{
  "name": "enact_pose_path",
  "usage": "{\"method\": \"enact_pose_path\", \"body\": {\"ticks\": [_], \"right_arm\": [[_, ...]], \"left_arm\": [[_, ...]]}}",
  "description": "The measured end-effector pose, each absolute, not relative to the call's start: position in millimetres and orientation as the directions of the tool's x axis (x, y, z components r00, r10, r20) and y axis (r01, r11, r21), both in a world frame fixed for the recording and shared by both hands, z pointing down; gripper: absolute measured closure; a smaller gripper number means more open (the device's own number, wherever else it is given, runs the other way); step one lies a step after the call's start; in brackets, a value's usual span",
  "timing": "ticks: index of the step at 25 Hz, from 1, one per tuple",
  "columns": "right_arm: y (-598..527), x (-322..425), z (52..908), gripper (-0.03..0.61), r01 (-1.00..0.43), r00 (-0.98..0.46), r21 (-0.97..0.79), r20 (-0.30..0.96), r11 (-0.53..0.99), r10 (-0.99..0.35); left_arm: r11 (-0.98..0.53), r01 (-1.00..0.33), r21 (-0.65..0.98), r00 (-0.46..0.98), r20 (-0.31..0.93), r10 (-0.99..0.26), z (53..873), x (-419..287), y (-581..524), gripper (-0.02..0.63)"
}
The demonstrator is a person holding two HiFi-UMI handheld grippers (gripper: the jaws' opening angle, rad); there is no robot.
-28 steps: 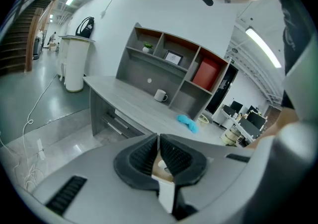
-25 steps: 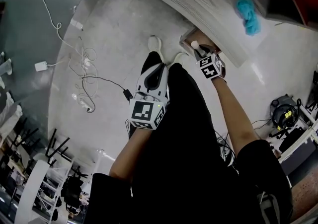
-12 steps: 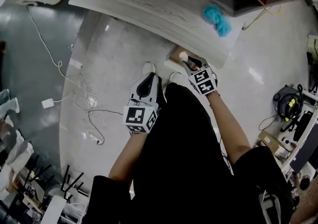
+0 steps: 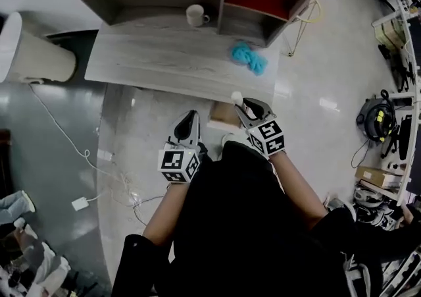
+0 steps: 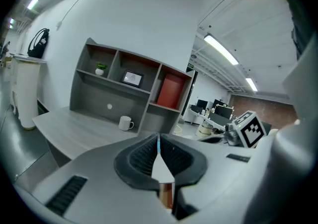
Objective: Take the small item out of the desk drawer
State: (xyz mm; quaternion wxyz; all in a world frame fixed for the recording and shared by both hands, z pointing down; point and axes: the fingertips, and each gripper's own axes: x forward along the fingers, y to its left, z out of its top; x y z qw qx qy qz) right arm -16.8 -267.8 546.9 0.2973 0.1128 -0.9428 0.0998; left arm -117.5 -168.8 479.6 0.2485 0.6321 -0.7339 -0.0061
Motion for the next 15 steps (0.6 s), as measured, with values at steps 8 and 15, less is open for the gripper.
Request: {"method": "enact_pose_path", "body": {"ticks": [8, 15], "right_arm": [[-286, -6, 452, 0.465, -0.453, -0.822, -0.135, 0.447, 0.881, -0.354], [-315, 7, 369, 0.465, -0.606, -0.779, -0.122, 0.290, 0.786, -0.556]], "left_arm": [[-0.005, -0.948, 0.318, 0.096, 0.270, -0.958, 418, -121, -227, 0.598], [-0.139, -0.943, 0.303, 0.192, 0.154, -0.969, 356, -128, -267, 0.598]]}}
